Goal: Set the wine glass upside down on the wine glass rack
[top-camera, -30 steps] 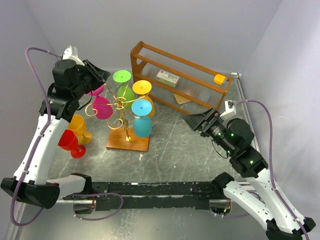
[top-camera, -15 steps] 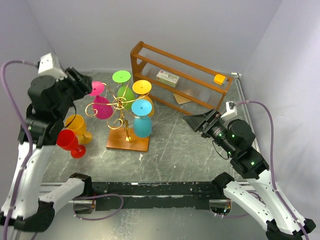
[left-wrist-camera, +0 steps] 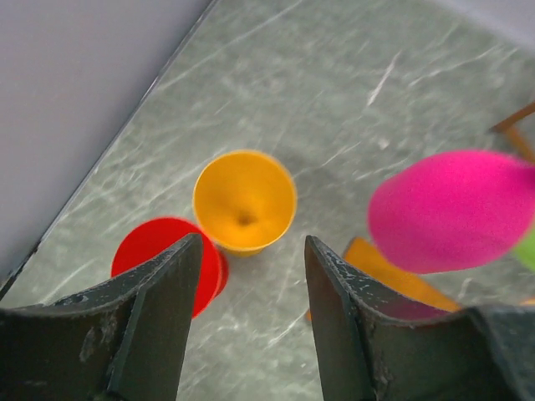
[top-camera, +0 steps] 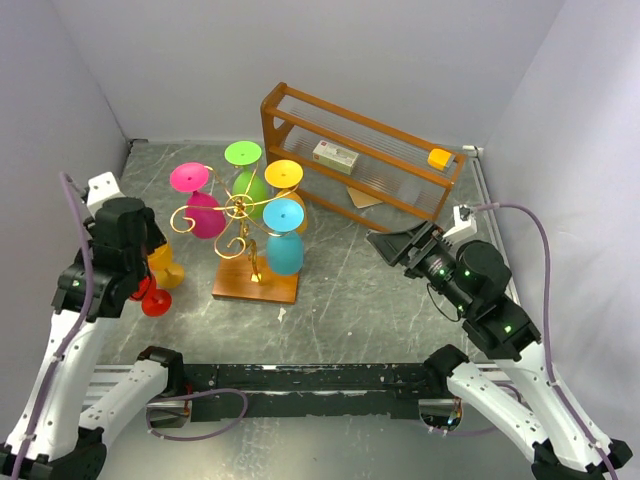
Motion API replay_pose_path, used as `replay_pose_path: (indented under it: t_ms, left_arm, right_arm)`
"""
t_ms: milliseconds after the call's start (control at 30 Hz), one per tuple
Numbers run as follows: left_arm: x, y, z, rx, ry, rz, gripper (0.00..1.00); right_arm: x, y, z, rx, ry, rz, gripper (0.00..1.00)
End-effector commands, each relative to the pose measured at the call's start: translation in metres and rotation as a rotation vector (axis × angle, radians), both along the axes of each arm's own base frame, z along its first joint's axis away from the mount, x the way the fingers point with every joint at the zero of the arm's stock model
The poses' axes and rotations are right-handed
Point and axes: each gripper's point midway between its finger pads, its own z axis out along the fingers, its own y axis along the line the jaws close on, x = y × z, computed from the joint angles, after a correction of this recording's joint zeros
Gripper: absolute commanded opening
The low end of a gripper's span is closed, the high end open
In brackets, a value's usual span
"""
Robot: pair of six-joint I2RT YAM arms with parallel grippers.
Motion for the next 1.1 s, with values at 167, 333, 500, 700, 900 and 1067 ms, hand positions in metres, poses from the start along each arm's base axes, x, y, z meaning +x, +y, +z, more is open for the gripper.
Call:
replay_pose_path:
  t_ms: [167,333,500,700,900,1067]
  left_arm:
    - [-0.031,0.024,-0.04,-0.015,0.059,0.186,0.58]
    - [-0.031,0.019,-0.06,-0.081,0.057,0.201,0.61]
    - [-0.028,0.013,-0.082,-0.141,0.062,0.224,0.63]
    - [-0.03,0.013,-0.11,-0.162,0.095,0.264,0.65]
    - [-0.03,0.019,-0.114,-0.179,0.054,0.315,0.59]
    - [-0.03,0.016,-0.123,-0.198,0.084,0.327,0.57]
  right_arm:
    - [-0.006,-0.024,0.031,-0.018,-0.087,-0.084,0.72]
    - [-0.002,-0.021,0.036,-0.045,-0.092,-0.077,0.72]
    - [0.003,-0.02,0.031,-0.035,-0.079,-0.091,0.72]
    - [0.005,-0.026,0.024,-0.022,-0.06,-0.128,0.71]
    - [0.006,-0.025,0.02,-0.016,-0.041,-0.134,0.71]
    - [0.006,-0.027,0.019,-0.007,-0.035,-0.144,0.7]
